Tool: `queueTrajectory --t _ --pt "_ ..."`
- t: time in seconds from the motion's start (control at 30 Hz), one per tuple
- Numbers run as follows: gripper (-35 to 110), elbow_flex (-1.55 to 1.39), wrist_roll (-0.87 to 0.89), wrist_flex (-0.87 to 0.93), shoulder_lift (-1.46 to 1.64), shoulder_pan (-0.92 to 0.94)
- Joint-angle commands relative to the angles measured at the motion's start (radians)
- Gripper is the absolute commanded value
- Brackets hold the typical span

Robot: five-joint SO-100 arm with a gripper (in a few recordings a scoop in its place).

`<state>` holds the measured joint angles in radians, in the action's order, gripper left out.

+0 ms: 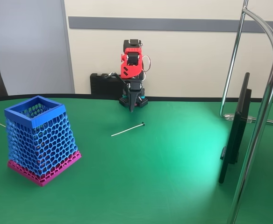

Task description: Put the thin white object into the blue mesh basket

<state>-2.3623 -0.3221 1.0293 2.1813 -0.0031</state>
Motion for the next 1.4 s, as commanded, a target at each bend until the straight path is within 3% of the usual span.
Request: queueTrajectory --t 0.0,0.47,0.8,0.97,1.37 --pt "1 0.071 -0.058 0.008 -0.067 0.012" --pt "1 0.199 -0.250 0.015 -0.408 -0.034" --pt "2 0.238 -0.166 0.015 -0.489 -0.123" --pt "12 0.238 -0.138 0.035 -0.500 -0.158" --pt "15 0.242 -0.117 0.069 -0.517 -0.189"
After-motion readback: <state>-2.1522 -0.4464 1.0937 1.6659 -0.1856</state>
